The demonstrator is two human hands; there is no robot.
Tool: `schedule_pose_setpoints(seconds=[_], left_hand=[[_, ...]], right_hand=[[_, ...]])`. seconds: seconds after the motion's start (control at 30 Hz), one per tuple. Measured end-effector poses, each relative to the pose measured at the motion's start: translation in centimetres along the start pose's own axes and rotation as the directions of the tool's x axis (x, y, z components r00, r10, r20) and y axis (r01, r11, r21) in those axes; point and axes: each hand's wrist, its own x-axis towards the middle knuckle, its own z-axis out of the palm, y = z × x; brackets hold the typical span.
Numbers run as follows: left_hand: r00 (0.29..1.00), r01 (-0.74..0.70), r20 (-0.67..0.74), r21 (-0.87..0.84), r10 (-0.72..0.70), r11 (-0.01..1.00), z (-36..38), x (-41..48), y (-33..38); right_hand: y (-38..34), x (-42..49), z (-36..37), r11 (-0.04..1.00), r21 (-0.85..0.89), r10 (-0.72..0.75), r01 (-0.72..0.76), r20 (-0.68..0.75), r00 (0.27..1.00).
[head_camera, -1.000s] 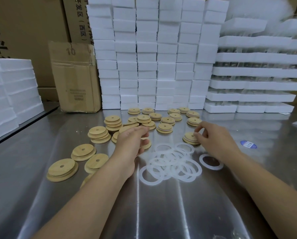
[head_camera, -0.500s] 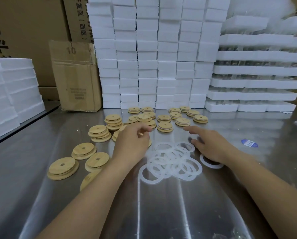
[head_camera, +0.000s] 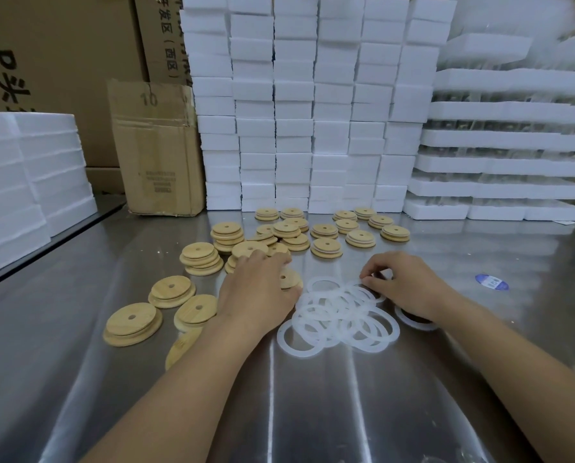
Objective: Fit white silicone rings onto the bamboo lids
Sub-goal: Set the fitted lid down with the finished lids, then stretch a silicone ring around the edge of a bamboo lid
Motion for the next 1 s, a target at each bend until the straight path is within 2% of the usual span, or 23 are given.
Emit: schedule_pose_setpoints(seconds=[0.13,0.27,0.33,0.43,0.5,0.57,0.67,0.83,1.0], left_hand=[[0.995,0.093,0.035,-0.083,-0.091,0.992,0.2,0.3,-0.2],[0.986,0.155,-0.010,-0.283,-0.165,0.946,0.3,0.6,-0.3],[0.980,0.161,-0.038,-0.435,-0.197,0.886,0.1,0.8,-0.2],[0.961,0.157,-0.054,-0.700,-0.271,0.697,-0.2,1.1,0.3],[0.944,0.179,0.007,-0.851,-0.330,0.493,-0.4,1.2,0.6],[0.929,0.214,0.102,-0.932,-0.356,0.291,-0.5,1.2,0.8],[0.924,0.225,0.163,-0.963,-0.346,0.150,-0.3,1.0,1.0],[0.931,0.222,0.190,-0.972,-0.312,0.073,-0.3,0.5,1.9],[0.946,0.227,0.195,-0.969,-0.260,0.097,0.1,0.3,2.6]], right_hand=[[-0.6,-0.2,0.3,1.000,-0.007,0.018,-0.018,-0.015,1.000],[-1.6,-0.6,0.3,0.999,0.043,-0.025,0.030,-0.116,0.993],[-2.2,-0.7,0.5,0.995,0.075,-0.050,0.064,-0.175,0.983],[-3.0,-0.9,0.9,0.988,0.096,-0.091,0.121,-0.271,0.958],[-3.5,-0.9,1.2,0.983,0.103,-0.114,0.155,-0.325,0.939],[-3.9,-0.9,1.3,0.978,0.104,-0.132,0.182,-0.374,0.918],[-4.5,-1.0,1.1,0.971,0.097,-0.153,0.217,-0.447,0.881],[-5.5,-1.4,0.8,0.950,0.149,-0.160,0.273,-0.519,0.840],[-6.8,-1.9,0.7,0.906,0.289,-0.140,0.310,-0.487,0.862]])
